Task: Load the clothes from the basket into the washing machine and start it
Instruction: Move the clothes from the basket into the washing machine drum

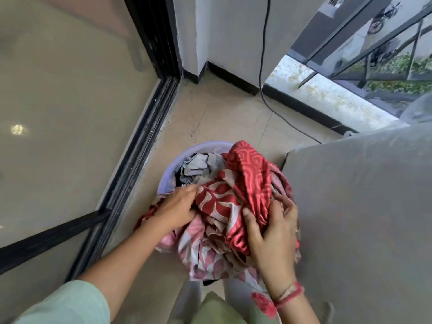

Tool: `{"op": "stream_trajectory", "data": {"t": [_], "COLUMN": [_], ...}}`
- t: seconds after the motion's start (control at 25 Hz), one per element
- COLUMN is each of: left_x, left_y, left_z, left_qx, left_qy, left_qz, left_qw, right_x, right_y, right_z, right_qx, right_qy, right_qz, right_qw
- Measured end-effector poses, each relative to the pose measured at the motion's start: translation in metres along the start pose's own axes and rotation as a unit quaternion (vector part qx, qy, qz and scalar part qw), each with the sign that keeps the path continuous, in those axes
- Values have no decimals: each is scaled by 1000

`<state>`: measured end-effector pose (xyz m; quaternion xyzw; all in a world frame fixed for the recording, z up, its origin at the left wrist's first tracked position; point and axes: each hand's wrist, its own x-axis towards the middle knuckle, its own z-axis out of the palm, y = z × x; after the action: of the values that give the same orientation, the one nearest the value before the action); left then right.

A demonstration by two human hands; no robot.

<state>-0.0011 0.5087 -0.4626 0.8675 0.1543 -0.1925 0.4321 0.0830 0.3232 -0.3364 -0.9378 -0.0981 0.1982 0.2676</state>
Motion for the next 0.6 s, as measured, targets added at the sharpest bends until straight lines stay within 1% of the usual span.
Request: {"op": "stream_trajectory", "data": {"t": [0.04,0.08,0.12,0.16,0.2,0.24,0.28,0.32,0.36,0.4,0.44,0.48,0.52,0.56,0.6], "left_x": [-8,-16,-26,-36,-47,-57,-65,-71,-77,-82,-87,-94,-100,-106,-112], "left_y": [13,24,37,49,65,87,109,134,153,172,189,205,222,240,262], "left_z": [-1,-4,-9,-15,-21,-27,-30,-35,-39,-50,-67,-88,-113,-139,-166], "left_qx": [-23,-40,-65,-106,-174,-273,-393,-505,-576,-585,-557,-501,-420,-318,-234], "left_qy": [37,102,175,230,259,269,262,245,227,220,226,247,268,287,315], "left_qz": [-18,-54,-82,-102,-113,-137,-166,-200,-227,-226,-192,-130,-58,-1,44], "left_qw": [999,992,979,962,943,914,866,803,752,747,776,819,865,903,919], "right_x": [-3,-7,-11,-17,-24,-32,-37,-41,-46,-48,-50,-51,-51,-53,-56], "right_y": [-2,-1,-3,-5,-5,-11,-18,-26,-35,-43,-54,-64,-75,-88,-102], "right_z": [-7,-11,-14,-15,-13,-13,-14,-15,-20,-27,-42,-60,-82,-108,-137], "right_qx": [39,67,38,-51,-133,-172,-170,-130,-63,12,69,100,110,110,107], "right_qy": [-45,-122,-211,-273,-294,-291,-269,-242,-211,-175,-125,-65,1,59,115], "right_qz": [-22,-36,-53,-87,-116,-118,-102,-86,-89,-109,-125,-135,-140,-141,-145], "right_qw": [998,990,975,957,939,934,942,958,971,978,982,984,984,982,977]}}
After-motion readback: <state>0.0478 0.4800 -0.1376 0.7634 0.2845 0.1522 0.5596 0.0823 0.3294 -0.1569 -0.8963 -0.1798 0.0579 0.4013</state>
